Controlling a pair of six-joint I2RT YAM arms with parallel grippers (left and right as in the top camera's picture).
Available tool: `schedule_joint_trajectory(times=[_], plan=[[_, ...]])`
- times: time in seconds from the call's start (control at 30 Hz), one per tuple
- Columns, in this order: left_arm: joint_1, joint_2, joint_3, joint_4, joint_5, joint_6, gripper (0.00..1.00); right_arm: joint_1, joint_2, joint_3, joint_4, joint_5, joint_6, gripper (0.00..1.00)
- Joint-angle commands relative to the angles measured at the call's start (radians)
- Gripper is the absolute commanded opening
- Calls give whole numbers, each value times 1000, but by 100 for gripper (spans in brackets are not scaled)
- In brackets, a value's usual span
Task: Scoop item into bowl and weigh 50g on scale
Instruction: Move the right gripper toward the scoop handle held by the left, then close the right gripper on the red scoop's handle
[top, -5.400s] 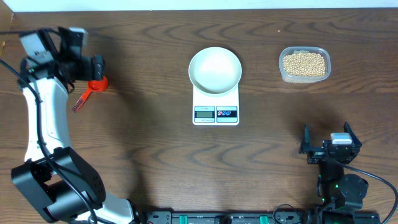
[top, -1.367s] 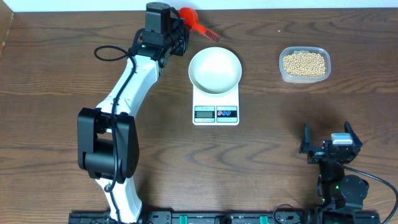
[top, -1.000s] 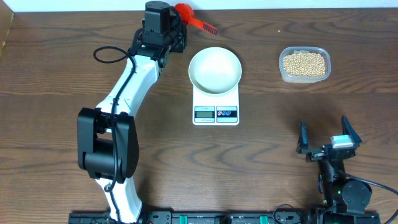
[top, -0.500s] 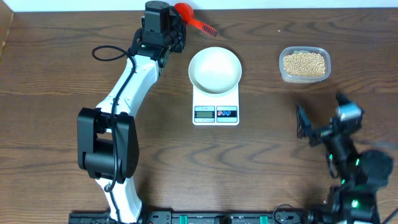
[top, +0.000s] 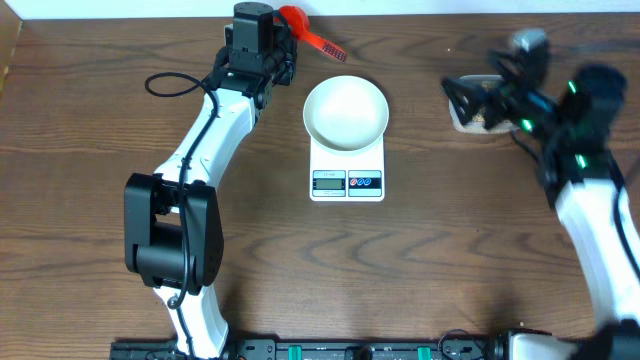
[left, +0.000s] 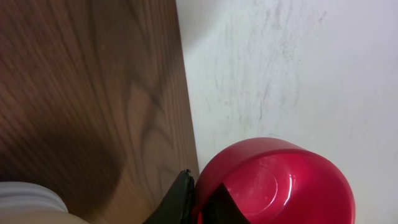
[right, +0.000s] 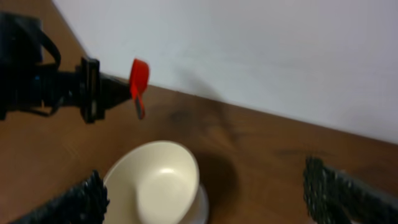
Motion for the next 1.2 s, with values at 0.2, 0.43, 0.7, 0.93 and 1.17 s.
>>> schedule_joint_trajectory(times=[0.2,0.43,0.7,0.93,1.17], plan=[[0,-29,0,-16,-56,17,7,166,380,432,-165,-51,13,99],[0,-29,0,-45,-92,16,7,259,476,470,-81,-51,1,99],[-6,-29,0,-198,-82,18,7,309,483,468,-113,34,33,99],[-11,-29,0,-194,-79,18,7,335,483,468,-75,63,180,66],[-11,-30,0,-118,32,17,7,331,484,468,-70,144,402,60]])
